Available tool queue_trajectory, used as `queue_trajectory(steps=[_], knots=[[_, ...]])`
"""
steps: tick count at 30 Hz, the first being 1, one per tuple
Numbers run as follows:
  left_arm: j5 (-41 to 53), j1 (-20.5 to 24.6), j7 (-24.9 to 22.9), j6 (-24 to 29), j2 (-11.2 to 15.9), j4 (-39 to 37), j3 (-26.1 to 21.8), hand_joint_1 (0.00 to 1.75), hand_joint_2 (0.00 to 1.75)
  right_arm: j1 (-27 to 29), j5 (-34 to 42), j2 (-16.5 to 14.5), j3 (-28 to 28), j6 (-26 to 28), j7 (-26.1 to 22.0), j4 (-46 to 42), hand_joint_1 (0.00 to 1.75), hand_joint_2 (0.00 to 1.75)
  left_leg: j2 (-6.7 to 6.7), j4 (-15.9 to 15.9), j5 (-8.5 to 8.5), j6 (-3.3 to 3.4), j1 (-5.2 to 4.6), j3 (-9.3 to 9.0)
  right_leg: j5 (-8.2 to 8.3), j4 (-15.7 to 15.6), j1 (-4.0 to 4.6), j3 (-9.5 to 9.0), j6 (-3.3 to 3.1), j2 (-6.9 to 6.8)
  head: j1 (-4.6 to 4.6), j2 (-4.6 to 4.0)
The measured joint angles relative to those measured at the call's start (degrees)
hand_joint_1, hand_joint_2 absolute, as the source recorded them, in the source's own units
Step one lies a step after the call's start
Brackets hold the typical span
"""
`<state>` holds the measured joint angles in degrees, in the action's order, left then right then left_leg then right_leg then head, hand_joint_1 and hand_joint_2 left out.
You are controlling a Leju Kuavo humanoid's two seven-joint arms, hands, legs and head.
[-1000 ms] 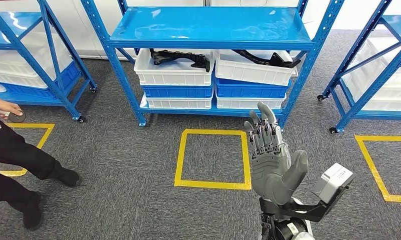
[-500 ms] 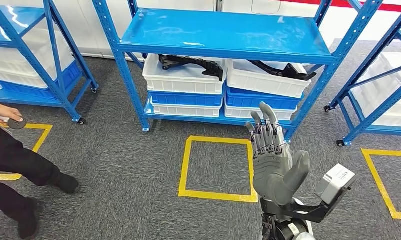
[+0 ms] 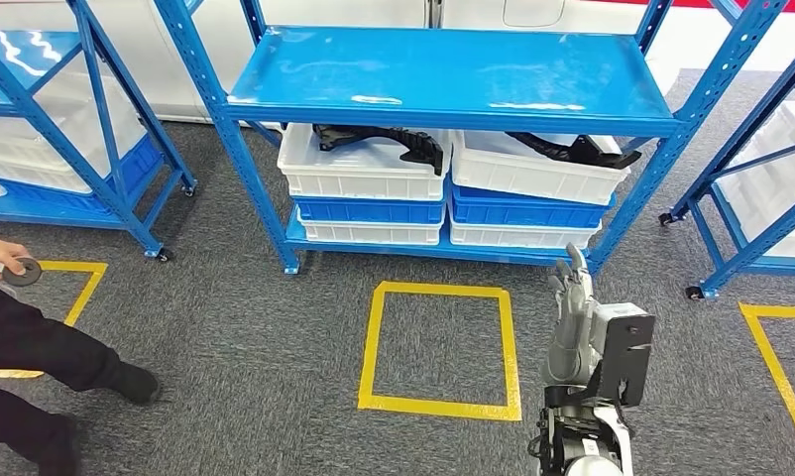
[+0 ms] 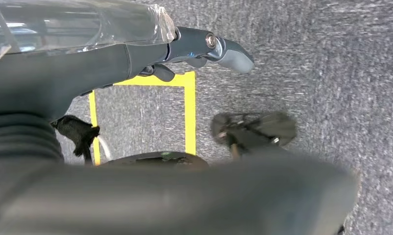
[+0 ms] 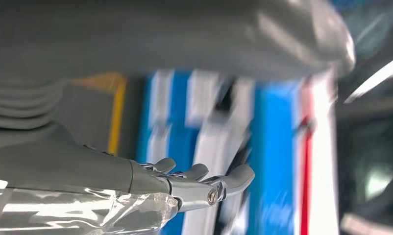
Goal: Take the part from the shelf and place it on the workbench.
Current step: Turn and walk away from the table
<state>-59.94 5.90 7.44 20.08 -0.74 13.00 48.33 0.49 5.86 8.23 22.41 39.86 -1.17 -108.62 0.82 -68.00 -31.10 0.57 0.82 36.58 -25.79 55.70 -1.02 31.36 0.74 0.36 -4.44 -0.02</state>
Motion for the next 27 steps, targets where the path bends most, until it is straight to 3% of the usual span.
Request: queue_trajectory(steps=[2, 4, 6, 10, 15, 17, 20, 24, 27], knots=[[0.0, -0.1, 0.2, -0.4, 0.0, 0.0, 0.0, 0.00, 1.75, 0.4, -2.4, 0.2, -3.5, 0.1, -0.3, 7.0, 0.00, 1.75, -0.01, 7.8, 5.42, -0.33, 0.10, -1.76, -0.85, -0.1, -0.27, -1.15, 0.64, 0.03, 0.01, -0.01], [0.0, 0.0, 0.5, -1.0, 0.0, 0.0, 0.0, 0.00, 1.75, 0.3, -2.2, 0.5, -6.4, 0.1, -0.2, 15.0, 0.00, 1.75, 0.08, 12.0, 7.61, 0.20, -0.30, -2.82, -1.38, -0.2, -0.36, -1.61, 1.36, -0.02, 0.03, -0.01], [0.0, -0.1, 0.7, -1.6, 0.0, 0.0, 0.0, 0.00, 1.75, 0.0, 0.2, 0.9, -8.6, 0.0, -0.6, 24.0, 0.00, 1.75, 0.24, 12.3, 7.78, 0.93, -0.54, -2.98, -1.64, -0.2, -0.27, -1.66, 1.74, -0.11, 0.07, 0.00], [0.1, 0.0, 0.7, -2.4, 0.0, 0.0, 0.0, 0.00, 1.75, -1.6, 8.7, 1.5, -11.8, -1.5, -5.3, 44.5, 0.00, 1.75, 0.56, 12.4, 8.07, 1.11, -0.54, -3.06, -1.64, -0.8, -0.18, -2.07, 1.40, -0.42, 0.14, 0.00], [0.2, 0.1, 0.7, -2.9, 0.0, 0.0, 0.0, 0.00, 1.75, -2.2, 11.3, 1.4, -13.9, -2.5, -3.1, 64.5, 0.00, 1.75, 0.41, 12.4, 7.70, 1.68, -0.65, -3.08, -1.66, -1.5, -0.23, -2.35, 1.87, -0.35, 0.17, 0.00], [0.3, 0.2, 0.5, -2.9, 0.0, 0.0, 0.1, 0.00, 1.75, -2.5, 8.9, 1.2, -14.0, -2.1, 3.9, 70.4, 0.00, 1.75, 0.33, 12.4, 7.65, 1.75, -0.70, -3.14, -1.66, -1.5, -0.28, -2.31, 2.29, -0.27, 0.17, 0.00], [0.9, 0.3, -0.3, -2.9, 0.0, 0.0, 0.5, 0.00, 1.75, -3.0, 5.4, 0.2, -13.5, -4.6, 18.4, 77.2, 0.00, 1.75, 0.30, 12.4, 7.65, 1.77, -0.68, -3.32, -1.69, -1.5, -0.24, -2.39, 2.52, -0.25, 0.17, 0.00], [2.4, 0.5, -1.6, -3.0, -0.1, 0.0, 1.5, 0.00, 1.75, -3.3, 3.3, -2.1, -11.8, -19.0, 28.7, 83.1, 0.00, 1.75, 0.23, 12.5, 7.67, 1.73, -0.55, -3.62, -1.69, -1.5, 0.06, -2.63, 2.51, -0.21, 0.17, 0.00], [3.3, 0.6, -2.5, -3.1, -0.1, 0.0, 2.4, 0.00, 1.75, -3.4, 0.5, -4.2, -9.5, -29.0, 33.5, 86.1, 0.00, 1.75, 0.23, 12.6, 7.70, 1.66, -0.44, -3.87, -1.71, -1.5, 0.19, -2.81, 2.49, -0.17, 0.17, 0.00]])
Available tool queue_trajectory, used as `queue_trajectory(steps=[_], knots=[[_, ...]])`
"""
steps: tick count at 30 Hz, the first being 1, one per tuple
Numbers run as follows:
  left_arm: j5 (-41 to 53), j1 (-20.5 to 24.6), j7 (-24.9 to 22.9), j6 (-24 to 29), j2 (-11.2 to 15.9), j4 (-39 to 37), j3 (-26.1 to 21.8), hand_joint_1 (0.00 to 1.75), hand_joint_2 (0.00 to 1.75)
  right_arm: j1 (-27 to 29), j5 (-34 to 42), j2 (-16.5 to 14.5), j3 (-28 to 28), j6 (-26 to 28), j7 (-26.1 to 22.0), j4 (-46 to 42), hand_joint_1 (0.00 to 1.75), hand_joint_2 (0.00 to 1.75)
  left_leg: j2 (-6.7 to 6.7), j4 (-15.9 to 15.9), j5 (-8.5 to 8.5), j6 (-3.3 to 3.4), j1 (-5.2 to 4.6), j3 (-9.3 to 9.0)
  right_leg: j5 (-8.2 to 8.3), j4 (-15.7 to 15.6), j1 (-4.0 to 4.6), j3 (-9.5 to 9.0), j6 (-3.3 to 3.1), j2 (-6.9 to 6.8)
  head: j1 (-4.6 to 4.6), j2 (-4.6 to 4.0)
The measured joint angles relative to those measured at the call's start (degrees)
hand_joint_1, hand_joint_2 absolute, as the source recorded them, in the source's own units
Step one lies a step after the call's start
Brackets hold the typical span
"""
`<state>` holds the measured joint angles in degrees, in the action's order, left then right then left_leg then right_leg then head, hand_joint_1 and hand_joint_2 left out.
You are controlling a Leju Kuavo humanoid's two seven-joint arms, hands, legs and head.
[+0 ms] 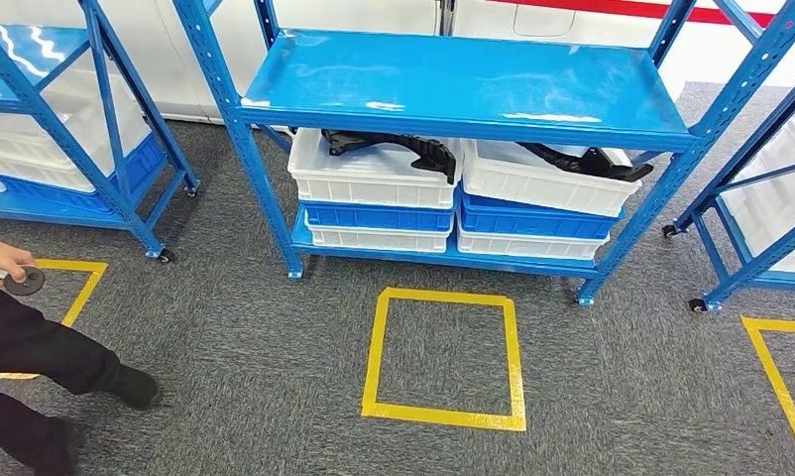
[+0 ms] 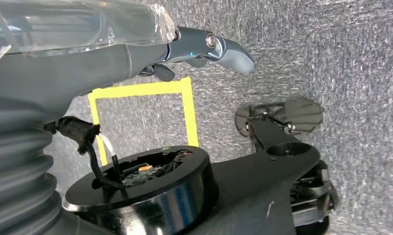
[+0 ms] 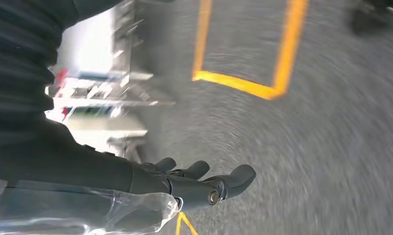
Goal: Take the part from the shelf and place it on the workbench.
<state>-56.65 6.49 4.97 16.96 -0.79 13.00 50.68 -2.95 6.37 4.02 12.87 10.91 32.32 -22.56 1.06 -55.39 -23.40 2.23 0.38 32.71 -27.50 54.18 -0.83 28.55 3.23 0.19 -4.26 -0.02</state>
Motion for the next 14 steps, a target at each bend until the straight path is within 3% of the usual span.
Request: queue_trajectory(steps=[6, 14], knots=[[2.0, 0.1, -0.9, -1.4, 0.0, 0.0, 1.7, 0.00, 1.75, -0.4, -1.7, -2.5, 3.6, -5.3, 1.0, 3.7, 0.00, 1.75, 0.00, 0.2, 0.07, -0.11, 0.05, -0.15, -0.02, 0.0, 0.04, -0.07, -0.03, 0.00, -0.02, 0.00], [10.2, -0.2, -1.4, -3.8, 0.2, 0.1, -0.3, 0.00, 1.75, 0.5, -2.6, -3.4, 4.2, -6.9, -4.2, 5.3, 0.00, 1.75, 0.01, 0.2, 0.08, -0.13, 0.05, -0.15, -0.03, 0.0, 0.03, -0.10, -0.05, 0.00, -0.04, 0.00]])
